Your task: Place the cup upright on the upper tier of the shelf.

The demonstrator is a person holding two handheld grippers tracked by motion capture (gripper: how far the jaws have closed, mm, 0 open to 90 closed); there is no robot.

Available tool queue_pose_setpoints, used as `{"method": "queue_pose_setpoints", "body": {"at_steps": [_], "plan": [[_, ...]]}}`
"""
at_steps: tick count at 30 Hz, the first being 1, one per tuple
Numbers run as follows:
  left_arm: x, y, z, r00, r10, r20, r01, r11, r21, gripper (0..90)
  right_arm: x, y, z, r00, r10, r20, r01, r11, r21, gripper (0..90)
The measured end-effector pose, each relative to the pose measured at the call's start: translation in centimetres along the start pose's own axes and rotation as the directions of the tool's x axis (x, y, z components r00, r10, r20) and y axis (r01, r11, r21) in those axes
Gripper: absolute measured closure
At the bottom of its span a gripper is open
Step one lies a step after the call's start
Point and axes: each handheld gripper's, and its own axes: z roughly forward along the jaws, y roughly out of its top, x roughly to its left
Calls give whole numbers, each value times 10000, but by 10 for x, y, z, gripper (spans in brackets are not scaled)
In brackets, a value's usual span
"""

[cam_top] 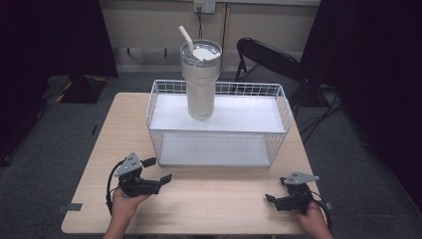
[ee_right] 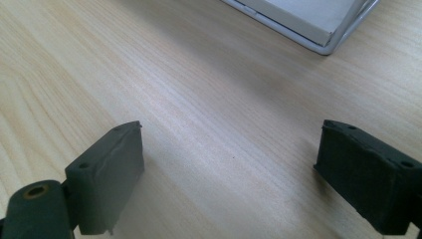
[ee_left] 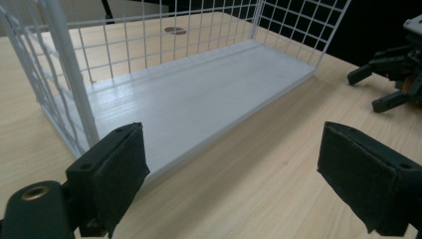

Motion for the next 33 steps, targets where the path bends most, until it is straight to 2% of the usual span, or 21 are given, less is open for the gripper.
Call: {"method": "queue_pose_setpoints", "body": {"at_steps": [7,10,13,17,24,29,33], "plan": [[6,-10,1,9997,-39,-227,45,9996,269,117,0,0,0,10000,-1,-1,1,10000,-1,106],[8,-15,0,9994,-221,-283,230,9992,320,118,0,0,0,10000,2,-1,-2,10000,0,106],[11,-19,0,9990,-240,-368,256,9988,426,120,0,0,0,10000,0,4,0,10000,-6,106],[15,-25,1,9983,-294,-506,330,9970,703,123,0,0,0,10000,2,0,-2,10000,1,106],[22,-34,2,9948,-552,-851,646,9916,1121,137,0,0,0,10000,0,-1,0,10000,0,106],[22,-38,4,9945,-413,-961,555,9872,1496,141,0,0,0,10000,2,-1,-2,10000,1,106],[22,-40,4,9935,-469,-1036,641,9835,1695,148,0,0,0,10000,1,0,-1,10000,-1,106]]}}
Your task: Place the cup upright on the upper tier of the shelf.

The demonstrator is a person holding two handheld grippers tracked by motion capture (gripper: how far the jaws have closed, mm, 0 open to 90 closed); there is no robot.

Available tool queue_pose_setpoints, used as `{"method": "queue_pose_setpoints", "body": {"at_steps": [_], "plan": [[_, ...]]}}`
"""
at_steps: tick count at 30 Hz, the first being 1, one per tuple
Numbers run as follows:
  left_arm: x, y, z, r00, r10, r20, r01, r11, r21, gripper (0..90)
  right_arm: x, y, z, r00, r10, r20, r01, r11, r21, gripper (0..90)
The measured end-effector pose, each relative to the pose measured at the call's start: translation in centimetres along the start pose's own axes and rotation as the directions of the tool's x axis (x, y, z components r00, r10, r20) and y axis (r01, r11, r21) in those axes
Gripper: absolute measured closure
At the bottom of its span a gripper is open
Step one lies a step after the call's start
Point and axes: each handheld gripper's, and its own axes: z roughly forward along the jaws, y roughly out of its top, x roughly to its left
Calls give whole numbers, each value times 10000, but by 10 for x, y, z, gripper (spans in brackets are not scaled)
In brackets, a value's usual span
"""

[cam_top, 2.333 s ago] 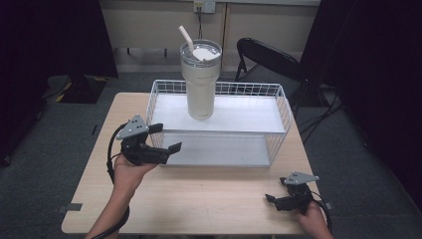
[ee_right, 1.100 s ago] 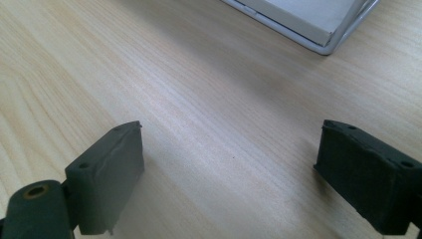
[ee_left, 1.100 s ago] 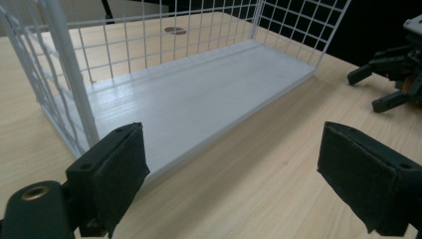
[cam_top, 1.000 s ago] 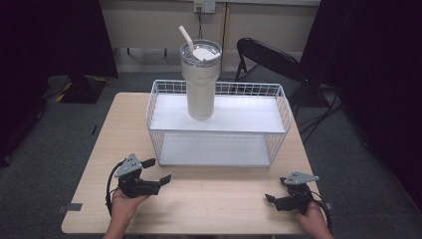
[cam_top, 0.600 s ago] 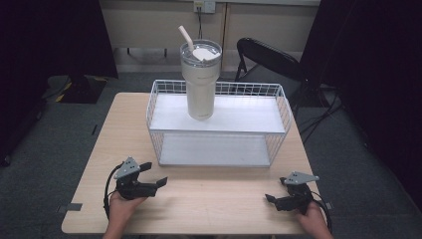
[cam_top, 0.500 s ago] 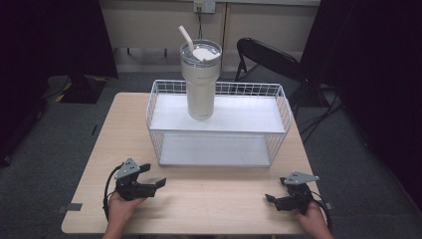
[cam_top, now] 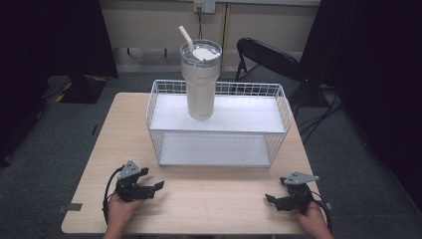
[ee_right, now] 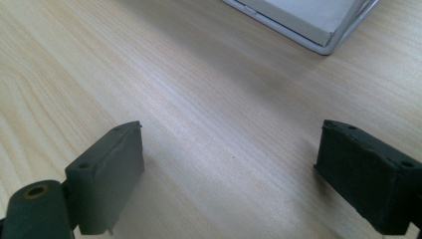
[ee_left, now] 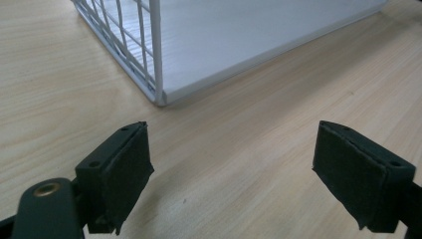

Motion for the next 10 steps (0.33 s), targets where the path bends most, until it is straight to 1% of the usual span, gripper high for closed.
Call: {"method": "queue_pose_setpoints", "body": {"at_steps": [3,5,7,8,10], "plan": [[0,-1,0,10000,-38,-82,39,9999,140,150,0,0,0,10000,2,-3,-2,10000,0,106],[0,-2,0,9998,119,-184,-112,9993,353,150,0,0,0,10000,2,-3,-2,10000,2,106],[-1,-3,1,9986,406,-339,-382,9967,711,150,0,0,0,10000,0,-2,0,10000,0,106],[-2,-4,2,9981,498,-352,-468,9954,833,150,0,0,0,10000,0,-1,0,10000,1,106],[-3,-4,3,9979,558,-324,-525,9939,970,150,0,0,0,10000,1,-1,-1,10000,1,106]]}}
